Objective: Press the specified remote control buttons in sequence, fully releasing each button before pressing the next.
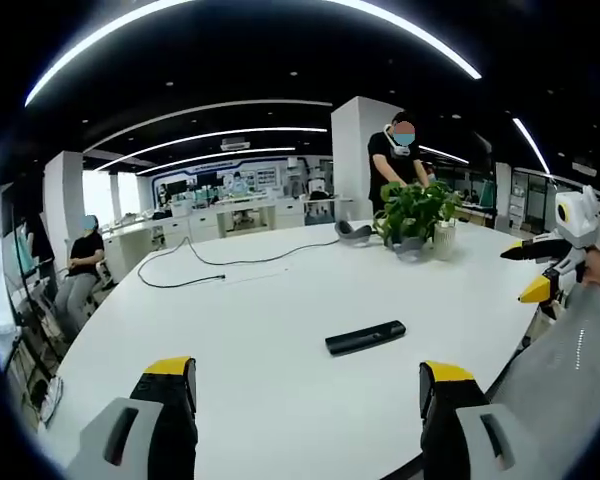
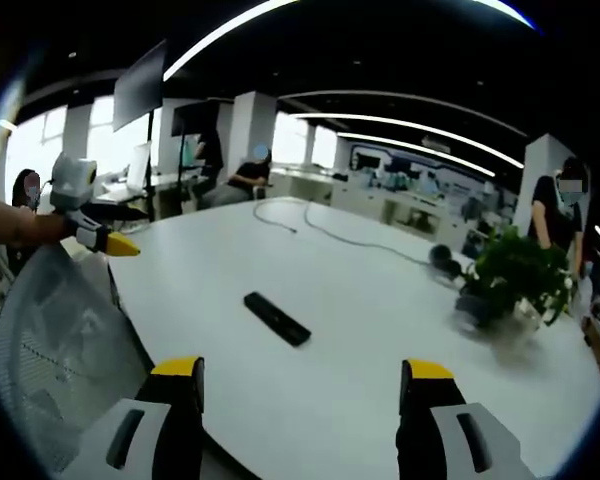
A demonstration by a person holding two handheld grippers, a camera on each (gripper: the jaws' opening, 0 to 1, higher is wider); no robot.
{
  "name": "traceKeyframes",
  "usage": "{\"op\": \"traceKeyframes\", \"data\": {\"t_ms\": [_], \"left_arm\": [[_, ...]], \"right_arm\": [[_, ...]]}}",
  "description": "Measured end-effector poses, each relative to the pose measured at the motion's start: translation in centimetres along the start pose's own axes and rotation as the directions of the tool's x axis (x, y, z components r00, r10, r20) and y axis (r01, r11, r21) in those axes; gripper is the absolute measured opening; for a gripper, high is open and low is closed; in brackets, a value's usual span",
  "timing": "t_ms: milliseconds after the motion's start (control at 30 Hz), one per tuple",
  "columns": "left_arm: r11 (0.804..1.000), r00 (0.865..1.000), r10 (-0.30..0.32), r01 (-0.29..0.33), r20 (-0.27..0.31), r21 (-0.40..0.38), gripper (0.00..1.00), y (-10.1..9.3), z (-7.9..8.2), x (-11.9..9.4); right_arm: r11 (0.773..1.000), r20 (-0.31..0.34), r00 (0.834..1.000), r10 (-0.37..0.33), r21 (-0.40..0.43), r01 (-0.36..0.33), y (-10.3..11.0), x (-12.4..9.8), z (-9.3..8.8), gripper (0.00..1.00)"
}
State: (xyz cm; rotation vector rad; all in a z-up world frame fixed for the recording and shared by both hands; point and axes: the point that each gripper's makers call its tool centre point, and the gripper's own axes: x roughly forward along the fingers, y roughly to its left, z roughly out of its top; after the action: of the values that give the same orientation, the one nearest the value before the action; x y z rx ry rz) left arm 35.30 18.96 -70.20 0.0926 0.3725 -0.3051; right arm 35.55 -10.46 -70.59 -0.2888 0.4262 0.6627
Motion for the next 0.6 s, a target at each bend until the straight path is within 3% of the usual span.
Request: {"op": "traceKeyframes", "data": {"t_ms": [600], "left_arm": [[1.0,1.0,-0.01,0.01,-0.007,-0.001,0.96,-0.09,-0.08,0.07]], "right_arm": [[1.0,0.01,1.0,0.003,0.024,-0.003,0.01,-0.19,0.07,0.77]]}}
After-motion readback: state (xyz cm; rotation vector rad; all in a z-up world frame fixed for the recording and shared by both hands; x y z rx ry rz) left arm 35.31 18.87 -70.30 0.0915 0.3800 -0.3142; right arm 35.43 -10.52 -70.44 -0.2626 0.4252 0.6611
